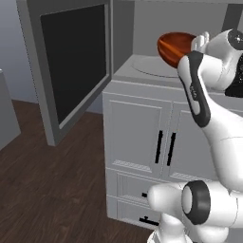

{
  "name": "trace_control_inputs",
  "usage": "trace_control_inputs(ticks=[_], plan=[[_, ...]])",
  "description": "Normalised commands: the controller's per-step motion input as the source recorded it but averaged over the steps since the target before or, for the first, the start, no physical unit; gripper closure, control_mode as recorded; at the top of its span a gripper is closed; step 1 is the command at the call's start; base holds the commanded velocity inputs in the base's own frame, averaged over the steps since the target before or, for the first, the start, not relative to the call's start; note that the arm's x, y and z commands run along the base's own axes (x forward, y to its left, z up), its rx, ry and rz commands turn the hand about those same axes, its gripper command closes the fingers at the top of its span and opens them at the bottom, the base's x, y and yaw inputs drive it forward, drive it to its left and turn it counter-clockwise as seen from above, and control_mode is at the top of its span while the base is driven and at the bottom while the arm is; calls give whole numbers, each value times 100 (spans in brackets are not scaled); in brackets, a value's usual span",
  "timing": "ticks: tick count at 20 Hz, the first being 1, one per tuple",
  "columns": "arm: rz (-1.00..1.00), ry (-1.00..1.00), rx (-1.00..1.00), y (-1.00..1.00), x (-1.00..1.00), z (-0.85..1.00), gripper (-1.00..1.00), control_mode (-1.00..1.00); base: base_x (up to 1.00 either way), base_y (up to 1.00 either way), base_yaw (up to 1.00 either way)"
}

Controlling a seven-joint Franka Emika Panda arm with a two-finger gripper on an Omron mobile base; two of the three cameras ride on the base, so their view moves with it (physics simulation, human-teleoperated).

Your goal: Pick the carrot from the sink and place it in the bowl. Then pick the bowl and place it in the microwave. Then close the microwave door and press the start button.

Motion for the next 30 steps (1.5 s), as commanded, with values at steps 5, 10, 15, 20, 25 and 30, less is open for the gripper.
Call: trace_control_inputs(ticks=[5,10,15,20,25,30], plan=[[0,0,0,0,48,-52,100,-100,0,0,0],[0,0,0,0,59,-38,100,-100,0,0,0],[0,0,0,-2,56,-23,100,-100,0,0,0],[0,0,0,-7,41,-4,100,-100,0,0,0],[0,-7,0,0,12,0,100,-100,0,0,0],[0,0,0,-1,40,0,-100,-100,0,0,0]])
